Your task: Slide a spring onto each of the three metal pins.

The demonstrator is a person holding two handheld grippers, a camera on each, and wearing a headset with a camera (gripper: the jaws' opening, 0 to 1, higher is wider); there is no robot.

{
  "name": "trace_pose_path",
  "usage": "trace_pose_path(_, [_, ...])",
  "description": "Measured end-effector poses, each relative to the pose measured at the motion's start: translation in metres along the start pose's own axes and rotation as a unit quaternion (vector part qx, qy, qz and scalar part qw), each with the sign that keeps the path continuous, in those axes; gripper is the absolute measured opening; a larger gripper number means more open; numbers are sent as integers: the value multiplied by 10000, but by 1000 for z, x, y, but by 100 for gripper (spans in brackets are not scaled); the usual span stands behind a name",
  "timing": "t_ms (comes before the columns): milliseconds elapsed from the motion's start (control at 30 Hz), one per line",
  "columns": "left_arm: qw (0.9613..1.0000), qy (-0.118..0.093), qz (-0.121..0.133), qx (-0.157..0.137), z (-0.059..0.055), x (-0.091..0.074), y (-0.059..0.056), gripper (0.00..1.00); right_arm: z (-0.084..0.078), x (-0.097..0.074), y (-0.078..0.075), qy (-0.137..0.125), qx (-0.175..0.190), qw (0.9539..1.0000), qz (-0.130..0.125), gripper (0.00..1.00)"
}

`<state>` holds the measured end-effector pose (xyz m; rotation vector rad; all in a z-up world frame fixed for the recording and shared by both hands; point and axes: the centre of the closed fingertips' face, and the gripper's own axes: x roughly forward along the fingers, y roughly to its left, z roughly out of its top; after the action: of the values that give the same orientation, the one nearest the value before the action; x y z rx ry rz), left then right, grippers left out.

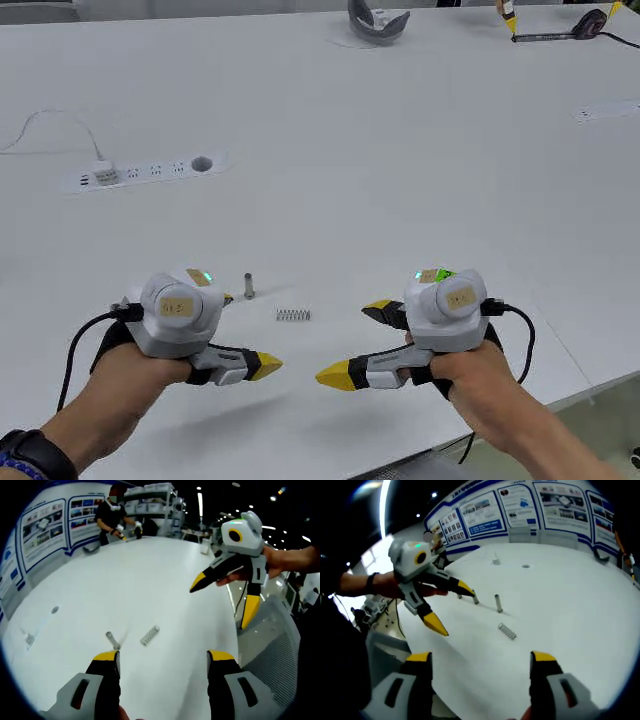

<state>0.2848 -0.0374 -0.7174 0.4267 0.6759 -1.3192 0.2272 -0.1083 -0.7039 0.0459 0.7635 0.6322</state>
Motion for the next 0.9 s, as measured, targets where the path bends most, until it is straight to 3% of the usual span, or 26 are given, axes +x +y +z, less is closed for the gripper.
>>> trace_pose_path(133, [9995, 124, -114, 262, 2, 10, -4, 71, 0, -2, 0, 14, -23, 10000, 10, 82])
trace_pose_path(433, [9978, 243, -286, 550, 7, 34, -5, 66, -4, -3, 1, 53, -30, 10000, 35, 82])
trace_pose_path(700, [9974, 343, -373, 517, 4, 58, 3, 60, -8, -6, 2, 113, -49, 9999, 77, 82])
trace_pose_path(900, [9981, 359, -405, 277, 1, 78, 12, 54, -9, -9, -2, 107, -16, 9999, 51, 82])
